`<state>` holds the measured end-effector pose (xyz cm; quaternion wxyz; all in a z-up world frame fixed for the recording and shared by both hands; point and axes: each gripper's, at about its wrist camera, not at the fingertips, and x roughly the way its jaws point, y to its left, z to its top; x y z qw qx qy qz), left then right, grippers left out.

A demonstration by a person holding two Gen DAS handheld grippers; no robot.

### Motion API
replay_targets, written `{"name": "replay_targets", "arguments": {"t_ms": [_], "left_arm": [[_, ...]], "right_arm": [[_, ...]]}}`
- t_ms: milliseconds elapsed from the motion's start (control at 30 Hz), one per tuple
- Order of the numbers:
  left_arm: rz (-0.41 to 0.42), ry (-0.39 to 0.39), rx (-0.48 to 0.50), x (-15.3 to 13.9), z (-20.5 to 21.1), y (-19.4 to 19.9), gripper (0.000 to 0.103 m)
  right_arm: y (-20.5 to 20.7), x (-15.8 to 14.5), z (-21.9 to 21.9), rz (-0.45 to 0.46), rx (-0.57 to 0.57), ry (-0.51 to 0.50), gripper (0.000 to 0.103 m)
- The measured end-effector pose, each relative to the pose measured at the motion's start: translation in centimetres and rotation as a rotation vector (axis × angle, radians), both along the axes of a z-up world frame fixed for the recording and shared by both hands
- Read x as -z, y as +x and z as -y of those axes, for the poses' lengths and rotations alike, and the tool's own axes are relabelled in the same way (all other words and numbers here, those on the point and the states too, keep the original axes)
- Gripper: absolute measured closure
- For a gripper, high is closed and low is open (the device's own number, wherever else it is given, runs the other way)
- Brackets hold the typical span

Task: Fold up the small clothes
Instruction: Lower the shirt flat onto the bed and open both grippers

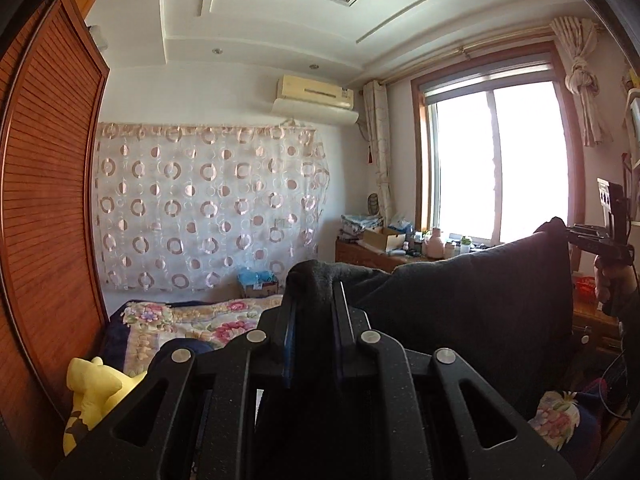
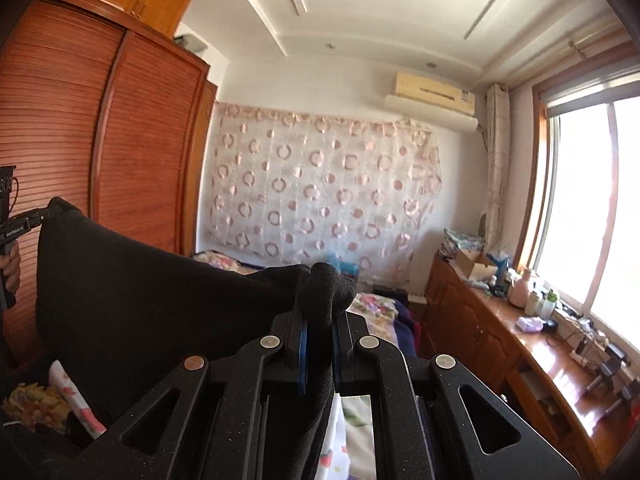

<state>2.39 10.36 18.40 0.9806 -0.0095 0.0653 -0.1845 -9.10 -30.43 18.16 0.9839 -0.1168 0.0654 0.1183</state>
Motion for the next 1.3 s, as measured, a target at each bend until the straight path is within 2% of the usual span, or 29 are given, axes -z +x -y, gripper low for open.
{"name": "replay_targets", "arguments": {"t_ms": [67,200,267,367,400,467,567,733,867,1000,1100,1200,1300], "left_arm": [[-0.058,0.010,-0.013,1.8,0.6,3.4,0.088],[-0.163,0.101,-0.072,8.0,2.5,12.0,0.085],[-0.241,0.134,-0.094,11.2,2.8,15.8,0.078],[-0.378,0.153,-0.090,15.8,2.7,19.3,0.069],[-0.405,0.151,-0.087,16.9,2.5,19.8,0.062],[-0.440,0.148,-0.082,18.5,2.0,19.5,0.057],[-0.471,0.151,-0.078,19.9,1.5,17.7,0.030],[-0.508,0.149,-0.073,20.7,1.4,14.5,0.029],[-0.534,0.134,-0.081,22.1,1.1,12.3,0.028],[-0.576,0.135,-0.083,24.1,1.2,10.7,0.028],[-0.604,0.150,-0.079,25.4,1.5,10.2,0.028],[-0.629,0.157,-0.078,26.7,1.5,10.0,0.028],[-0.663,0.164,-0.083,27.6,1.4,10.0,0.028]], "right_arm": [[3.6,0.7,-0.6,-0.047,0.015,-0.011,0.094],[13.2,4.3,-2.0,-0.151,0.063,-0.032,0.094],[18.8,7.7,-2.6,-0.197,0.105,-0.033,0.092],[26.1,13.3,-3.3,-0.345,0.147,-0.033,0.073],[28.2,15.3,-3.6,-0.408,0.175,-0.040,0.073],[30.0,18.5,-4.1,-0.449,0.210,-0.056,0.073],[30.4,21.3,-4.7,-0.508,0.184,-0.031,0.072],[28.5,22.9,-4.1,-0.539,0.157,0.016,0.070],[27.1,22.8,-0.9,-0.544,0.133,0.073,0.069],[22.3,23.1,1.2,-0.524,0.123,0.129,0.069],[20.4,24.7,1.1,-0.529,0.113,0.166,0.069],[20.1,26.4,0.9,-0.572,0.116,0.142,0.069],[20.6,26.8,1.0,-0.598,0.124,0.117,0.069]]}}
